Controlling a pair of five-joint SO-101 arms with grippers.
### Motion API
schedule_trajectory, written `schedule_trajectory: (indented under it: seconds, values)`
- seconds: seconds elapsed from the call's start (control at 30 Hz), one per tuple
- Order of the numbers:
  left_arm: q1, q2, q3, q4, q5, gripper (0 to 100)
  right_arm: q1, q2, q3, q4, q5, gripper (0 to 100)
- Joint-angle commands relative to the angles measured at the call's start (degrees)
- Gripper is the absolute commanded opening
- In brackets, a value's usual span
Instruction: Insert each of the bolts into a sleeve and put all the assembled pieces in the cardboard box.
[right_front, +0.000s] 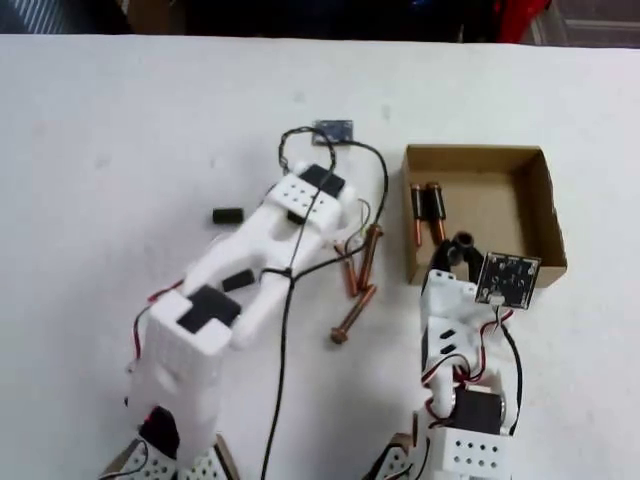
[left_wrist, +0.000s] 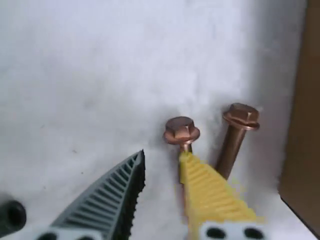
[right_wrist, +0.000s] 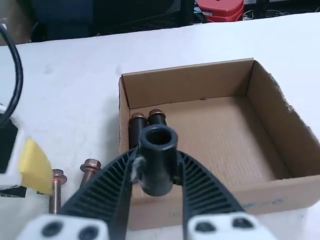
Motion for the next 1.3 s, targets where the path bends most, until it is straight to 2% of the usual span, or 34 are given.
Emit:
schedule_trajectory:
  seconds: [0.0, 0.13, 0.8, 0.87, 1.07, 1.27]
  values:
    - [0.48, 0.66, -2.99, 0.70, 2.64, 33, 0.40, -0.75, -0.09, -1.63, -0.44, 1.7]
    - [0.40, 1.98, -3.08, 0.09, 4.92, 38, 0.40, -0.75, -0.09, -1.63, -0.44, 1.7]
    - [-5.14, 4.35, -2.46, -0.79, 5.10, 38, 0.40, -0.75, 0.00, -1.54, -0.44, 1.7]
    - [-4.97, 4.35, -2.46, 0.00, 5.10, 35, 0.40, -0.75, 0.00, -1.54, -0.44, 1.7]
    - [-5.05, 4.44, -2.46, -0.09, 4.84, 12, 0.40, -0.75, 0.00, -1.54, -0.44, 1.7]
    - [-5.23, 4.44, -2.55, 0.26, 4.84, 11, 0.40, -0.75, 0.00, -1.54, -0.44, 1.7]
